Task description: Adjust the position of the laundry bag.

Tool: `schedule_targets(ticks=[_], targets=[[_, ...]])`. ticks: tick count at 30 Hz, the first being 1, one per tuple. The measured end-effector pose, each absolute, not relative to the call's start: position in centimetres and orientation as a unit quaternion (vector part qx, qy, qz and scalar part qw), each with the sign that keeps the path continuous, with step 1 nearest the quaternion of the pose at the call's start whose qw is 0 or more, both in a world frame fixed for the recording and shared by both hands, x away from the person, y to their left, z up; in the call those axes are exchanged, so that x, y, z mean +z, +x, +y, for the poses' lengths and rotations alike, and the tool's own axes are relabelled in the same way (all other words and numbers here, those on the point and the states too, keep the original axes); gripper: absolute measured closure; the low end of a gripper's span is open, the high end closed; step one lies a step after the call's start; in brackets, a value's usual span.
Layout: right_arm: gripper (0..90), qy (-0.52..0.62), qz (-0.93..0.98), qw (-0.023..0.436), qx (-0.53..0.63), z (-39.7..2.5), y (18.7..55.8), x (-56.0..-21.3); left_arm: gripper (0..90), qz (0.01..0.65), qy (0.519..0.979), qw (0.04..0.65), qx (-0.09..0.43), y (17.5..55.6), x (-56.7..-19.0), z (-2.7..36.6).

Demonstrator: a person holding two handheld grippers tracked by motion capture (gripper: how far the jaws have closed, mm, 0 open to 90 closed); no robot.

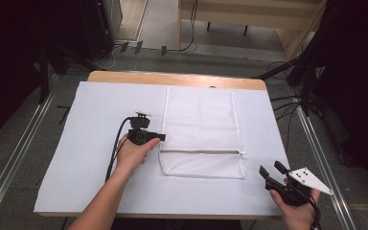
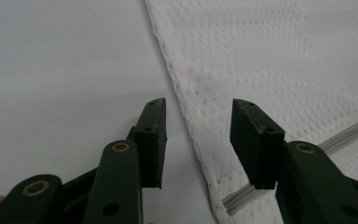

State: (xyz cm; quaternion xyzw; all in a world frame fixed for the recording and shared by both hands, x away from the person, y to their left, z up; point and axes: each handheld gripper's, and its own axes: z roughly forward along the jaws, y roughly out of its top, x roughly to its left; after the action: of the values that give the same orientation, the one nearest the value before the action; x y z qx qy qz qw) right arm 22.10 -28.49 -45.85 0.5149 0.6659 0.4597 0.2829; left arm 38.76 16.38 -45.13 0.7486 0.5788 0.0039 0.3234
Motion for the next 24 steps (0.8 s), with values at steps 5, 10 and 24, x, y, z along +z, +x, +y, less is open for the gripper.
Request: schedule_targets(ticks=[5,10,24], targets=[[39.5,0.516,0.665,0.281,0.461,-28.5,22.1,-45.8,62.4,0.580,0.753,0.309,0.007,38.6,-45.0,15.8],[39.6,0.516,0.667,0.278,0.460,-28.5,22.2,-46.0,68.6,0.568,0.775,0.275,0.043,38.1,-44.8,14.2],[40.5,0.519,0.673,0.273,0.451,-28.0,22.3,-46.2,88.5,0.526,0.811,0.234,0.104,37.6,-44.7,12.8]])
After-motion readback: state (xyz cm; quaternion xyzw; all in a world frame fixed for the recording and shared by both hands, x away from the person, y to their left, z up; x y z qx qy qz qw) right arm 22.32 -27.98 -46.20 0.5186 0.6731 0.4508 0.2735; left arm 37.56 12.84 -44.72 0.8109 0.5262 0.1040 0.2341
